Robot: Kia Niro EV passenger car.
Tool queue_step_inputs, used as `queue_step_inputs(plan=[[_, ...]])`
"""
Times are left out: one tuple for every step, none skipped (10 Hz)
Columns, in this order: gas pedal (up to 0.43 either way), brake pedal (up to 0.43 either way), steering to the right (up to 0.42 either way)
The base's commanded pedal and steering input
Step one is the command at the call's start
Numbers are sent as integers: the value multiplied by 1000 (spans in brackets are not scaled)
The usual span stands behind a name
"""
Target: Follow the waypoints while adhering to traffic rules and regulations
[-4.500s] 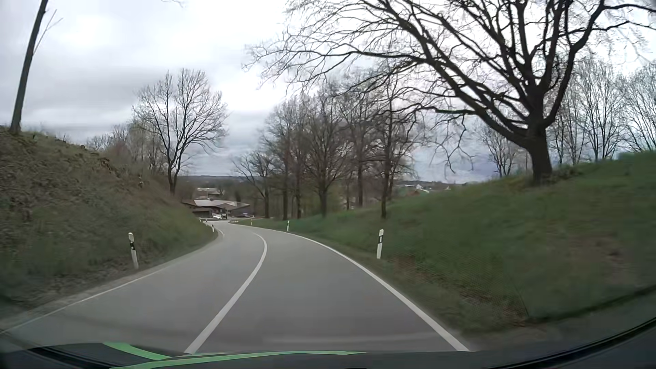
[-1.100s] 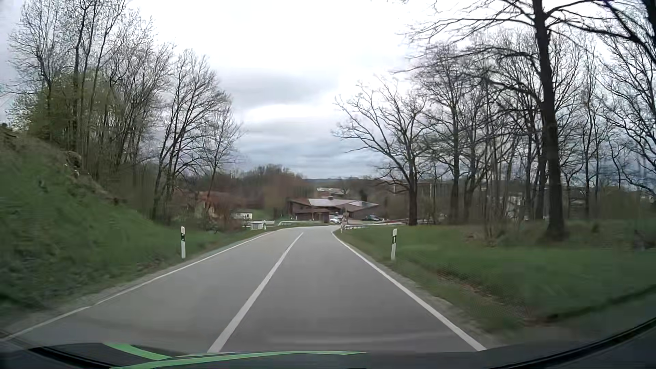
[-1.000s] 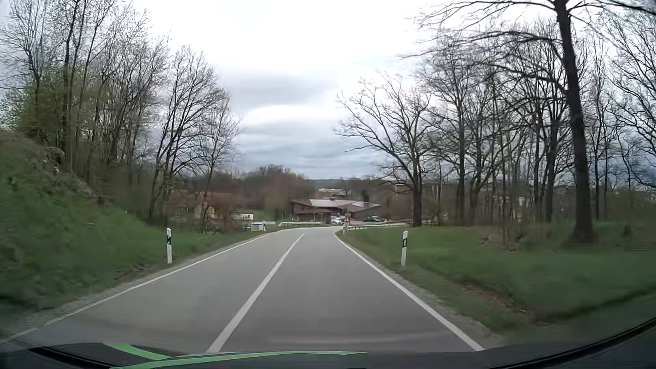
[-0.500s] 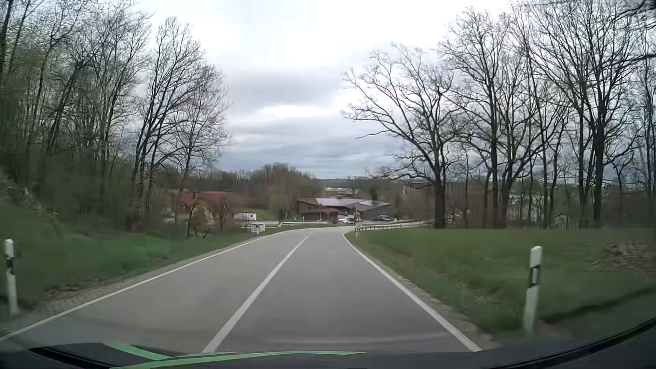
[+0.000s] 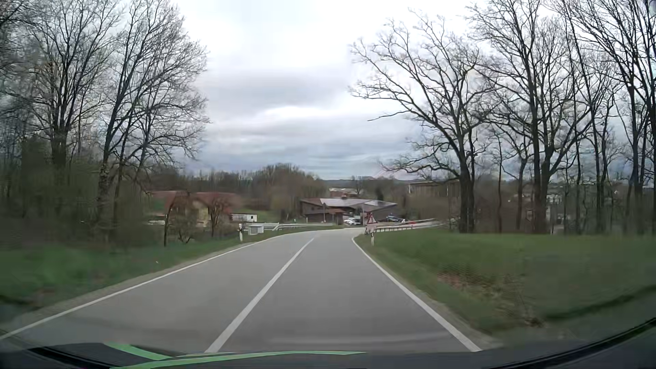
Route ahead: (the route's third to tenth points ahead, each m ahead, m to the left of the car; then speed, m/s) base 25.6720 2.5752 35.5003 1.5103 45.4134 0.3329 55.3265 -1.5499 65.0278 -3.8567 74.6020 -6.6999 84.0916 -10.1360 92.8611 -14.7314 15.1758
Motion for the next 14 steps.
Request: queue_step_inputs(plan=[[0,116,-2],[0,116,1],[0,116,4],[0,116,4],[0,110,5],[0,116,5],[0,116,6],[0,110,7],[0,110,9],[0,110,10],[0,116,11],[0,116,12],[0,110,12],[0,110,14]])
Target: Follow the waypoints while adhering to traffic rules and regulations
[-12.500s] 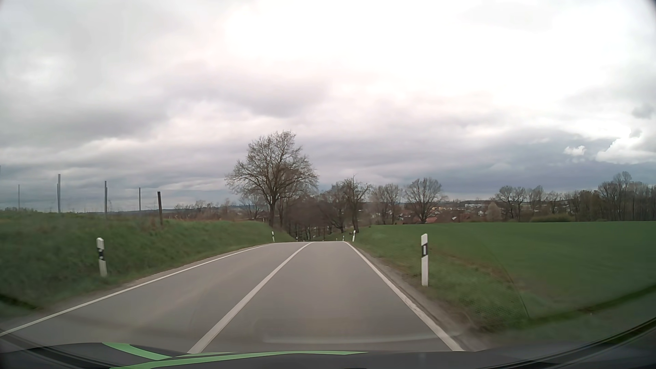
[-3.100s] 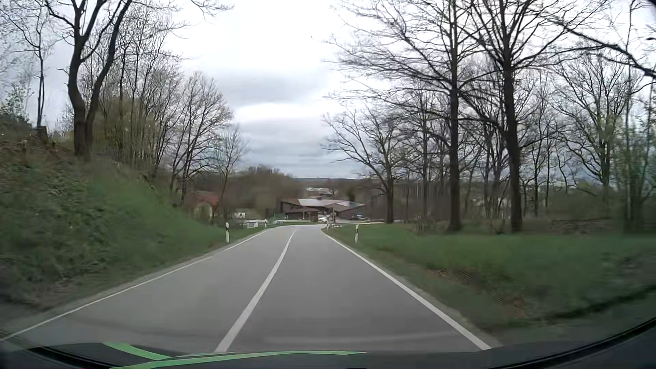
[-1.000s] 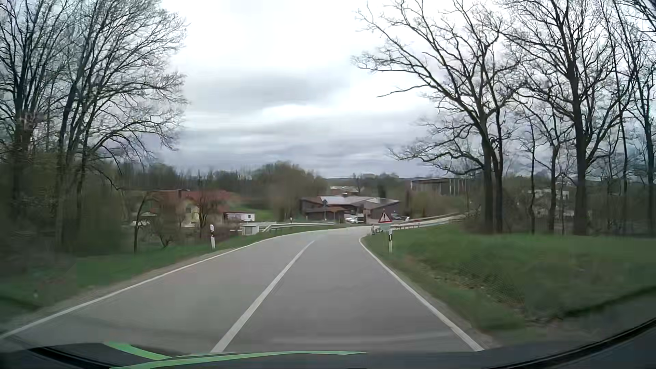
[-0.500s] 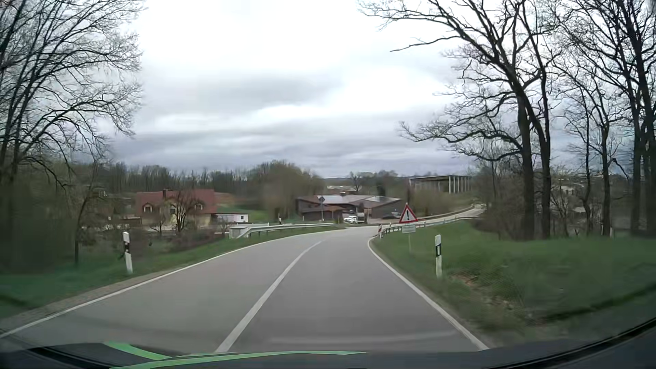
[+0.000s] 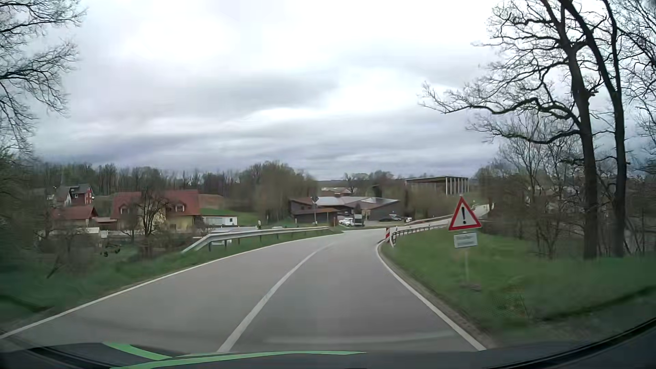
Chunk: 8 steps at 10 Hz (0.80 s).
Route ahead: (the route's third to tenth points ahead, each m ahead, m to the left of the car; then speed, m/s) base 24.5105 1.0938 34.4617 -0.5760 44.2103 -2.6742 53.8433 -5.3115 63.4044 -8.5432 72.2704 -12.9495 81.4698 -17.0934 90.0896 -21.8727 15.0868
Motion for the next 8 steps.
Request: queue_step_inputs(plan=[[0,110,17],[0,110,20],[0,104,22],[0,98,23],[0,67,24],[0,24,24],[0,0,25],[0,0,27]])
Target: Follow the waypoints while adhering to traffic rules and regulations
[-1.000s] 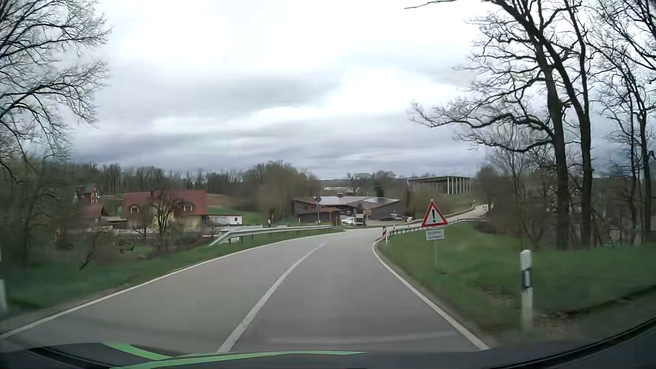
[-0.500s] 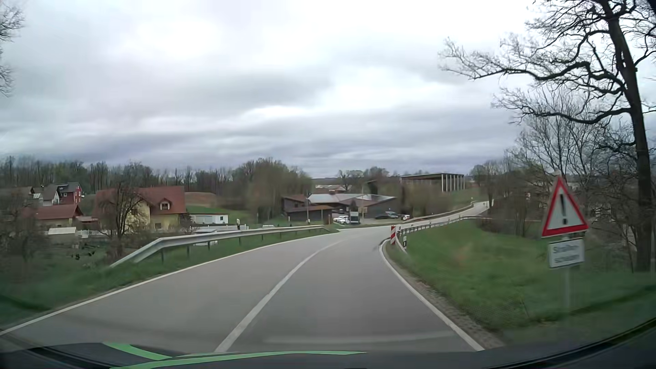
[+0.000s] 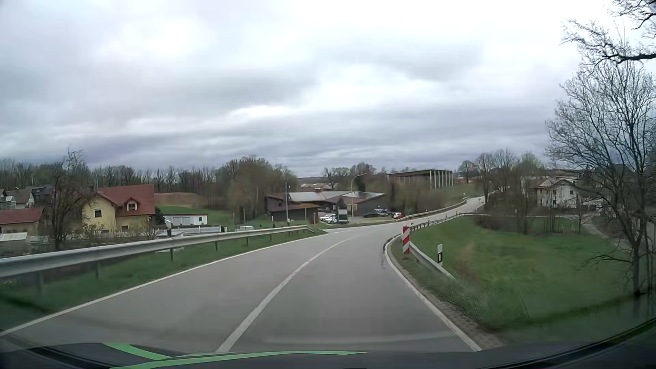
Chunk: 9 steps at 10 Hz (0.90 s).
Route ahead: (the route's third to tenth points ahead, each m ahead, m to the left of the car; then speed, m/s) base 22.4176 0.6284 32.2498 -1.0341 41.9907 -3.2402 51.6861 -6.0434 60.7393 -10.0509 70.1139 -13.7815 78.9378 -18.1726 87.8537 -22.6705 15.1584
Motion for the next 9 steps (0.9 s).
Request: queue_step_inputs(plan=[[0,0,29],[0,0,30],[0,0,31],[0,0,32],[0,0,32],[0,0,33],[0,0,33],[0,0,34],[0,0,34]])
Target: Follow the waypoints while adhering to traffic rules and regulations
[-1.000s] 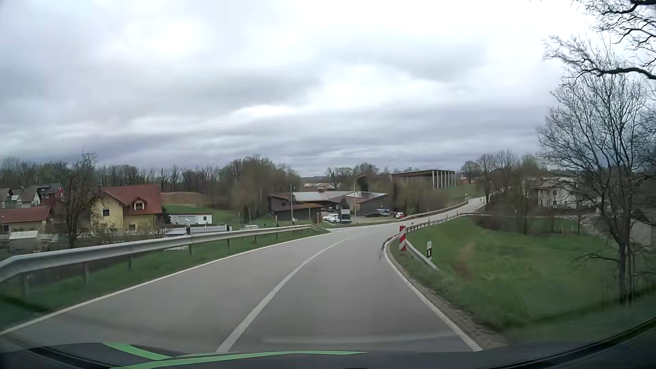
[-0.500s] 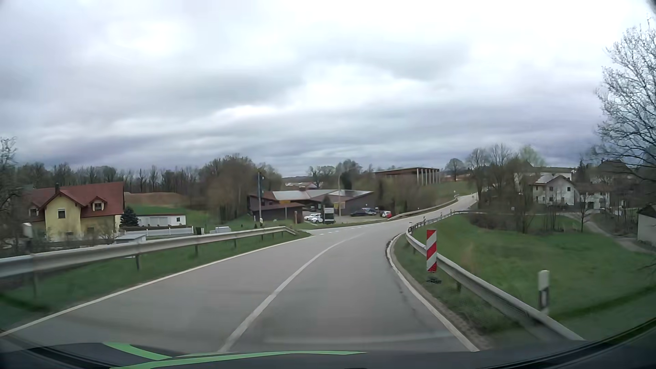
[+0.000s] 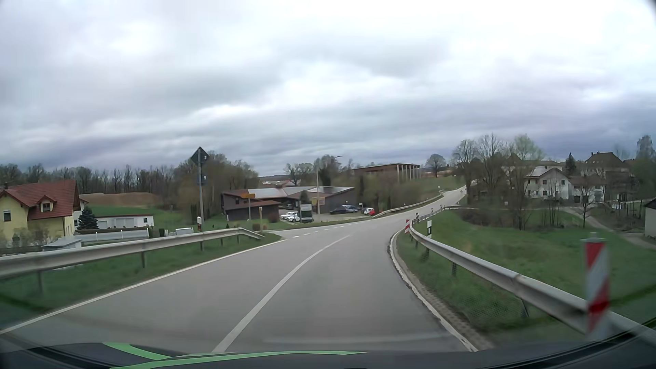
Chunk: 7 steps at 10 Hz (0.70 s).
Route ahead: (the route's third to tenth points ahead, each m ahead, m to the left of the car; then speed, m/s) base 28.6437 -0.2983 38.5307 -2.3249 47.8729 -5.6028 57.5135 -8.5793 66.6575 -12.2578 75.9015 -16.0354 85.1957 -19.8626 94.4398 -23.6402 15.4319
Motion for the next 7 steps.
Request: queue_step_inputs(plan=[[0,0,35],[0,0,35],[0,0,35],[0,0,37],[0,0,38],[0,0,39],[0,0,39]])
